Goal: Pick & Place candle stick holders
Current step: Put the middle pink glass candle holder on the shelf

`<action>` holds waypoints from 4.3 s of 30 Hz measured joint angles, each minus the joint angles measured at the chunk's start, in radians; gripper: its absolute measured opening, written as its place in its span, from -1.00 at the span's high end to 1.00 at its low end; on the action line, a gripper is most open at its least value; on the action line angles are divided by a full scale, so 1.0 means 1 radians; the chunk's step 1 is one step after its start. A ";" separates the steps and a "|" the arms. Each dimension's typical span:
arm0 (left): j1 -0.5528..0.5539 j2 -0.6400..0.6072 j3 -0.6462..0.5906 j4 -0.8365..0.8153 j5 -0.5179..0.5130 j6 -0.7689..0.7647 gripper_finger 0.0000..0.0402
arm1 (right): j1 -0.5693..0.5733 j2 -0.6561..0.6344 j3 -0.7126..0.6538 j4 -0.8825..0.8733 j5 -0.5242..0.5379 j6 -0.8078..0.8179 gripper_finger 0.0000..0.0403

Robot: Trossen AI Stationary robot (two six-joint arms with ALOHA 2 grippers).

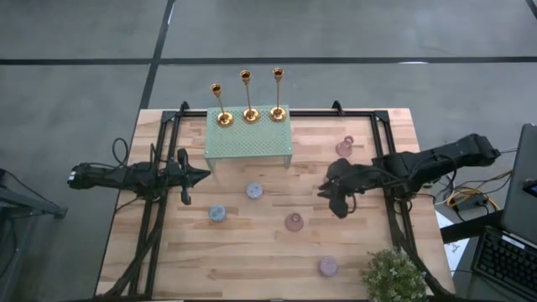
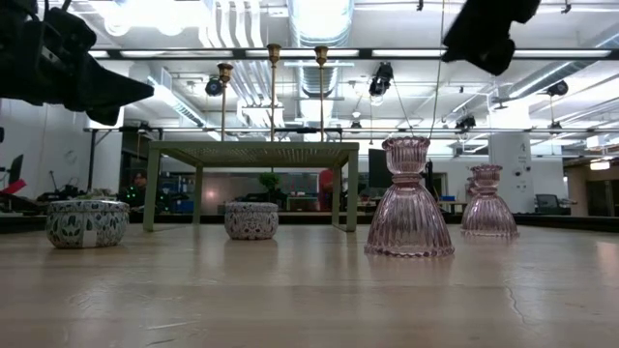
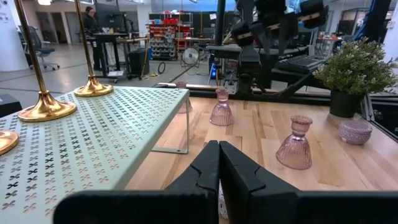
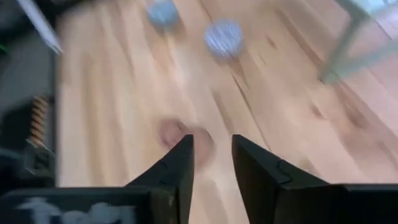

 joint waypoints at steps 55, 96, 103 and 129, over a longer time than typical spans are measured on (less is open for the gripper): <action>0.000 0.000 -0.001 0.001 0.000 0.000 0.94 | -0.096 0.268 0.004 -0.421 0.204 -0.244 0.41; 0.000 0.000 -0.001 0.001 0.000 0.000 0.94 | -0.137 0.266 -0.064 -0.325 0.114 -0.280 0.89; 0.000 0.000 -0.001 0.001 0.000 0.000 0.94 | -0.138 0.269 -0.017 -0.340 0.092 -0.265 0.88; 0.000 0.000 -0.001 0.008 0.000 0.000 0.94 | -0.287 0.663 0.936 -0.645 0.168 -0.692 0.88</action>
